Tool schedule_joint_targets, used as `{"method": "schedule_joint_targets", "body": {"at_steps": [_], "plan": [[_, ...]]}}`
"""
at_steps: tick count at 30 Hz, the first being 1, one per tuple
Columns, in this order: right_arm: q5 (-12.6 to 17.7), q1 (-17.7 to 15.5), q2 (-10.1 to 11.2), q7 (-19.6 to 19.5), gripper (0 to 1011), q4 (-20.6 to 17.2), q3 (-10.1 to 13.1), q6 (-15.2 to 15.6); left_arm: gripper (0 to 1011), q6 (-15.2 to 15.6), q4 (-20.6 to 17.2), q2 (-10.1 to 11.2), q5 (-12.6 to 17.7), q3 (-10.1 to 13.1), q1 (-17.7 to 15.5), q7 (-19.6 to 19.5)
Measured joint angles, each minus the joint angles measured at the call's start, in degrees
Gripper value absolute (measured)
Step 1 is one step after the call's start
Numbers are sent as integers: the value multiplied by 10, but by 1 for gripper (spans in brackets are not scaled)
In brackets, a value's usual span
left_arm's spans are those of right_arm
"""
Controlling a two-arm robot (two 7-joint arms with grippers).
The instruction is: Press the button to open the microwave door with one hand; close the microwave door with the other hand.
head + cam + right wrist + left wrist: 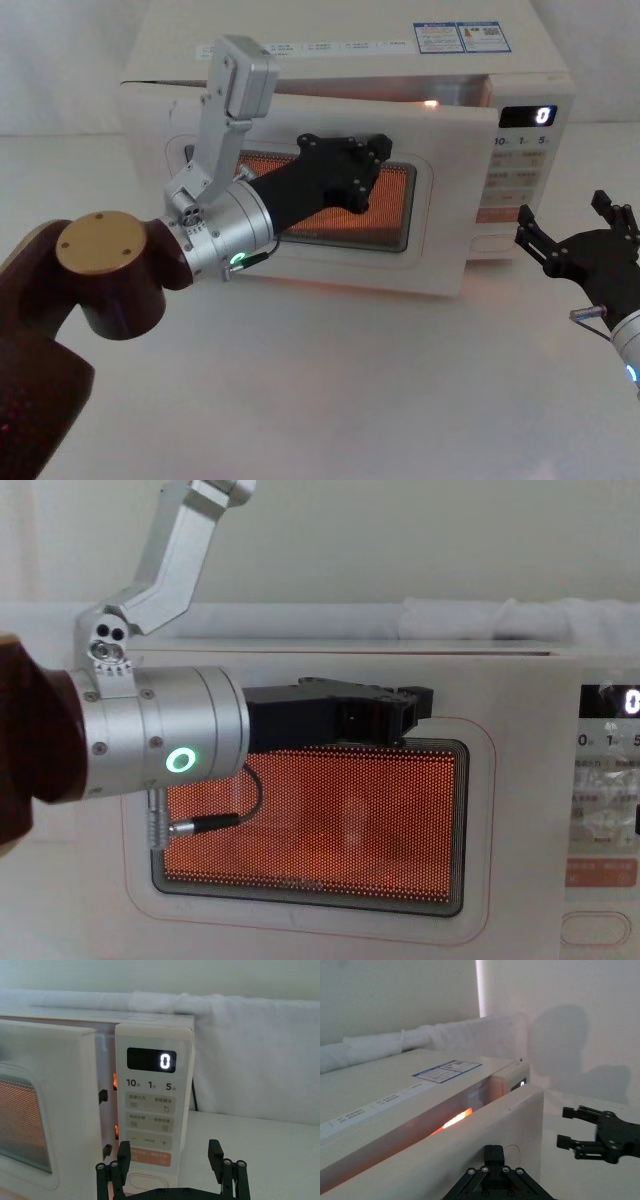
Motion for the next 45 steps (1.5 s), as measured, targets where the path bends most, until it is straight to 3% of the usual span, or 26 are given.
{"method": "schedule_joint_targets", "body": {"at_steps": [12, 29, 45], "plan": [[0, 0, 0, 0, 1002, 0, 0, 0, 0, 21, 11, -31, 6, -3, -2, 45], [0, 0, 0, 0, 1002, 0, 0, 0, 0, 24, 11, -68, 10, -20, 15, 84], [0, 0, 0, 0, 1002, 0, 0, 0, 0, 37, 22, -81, 9, -24, 9, 87]]}}
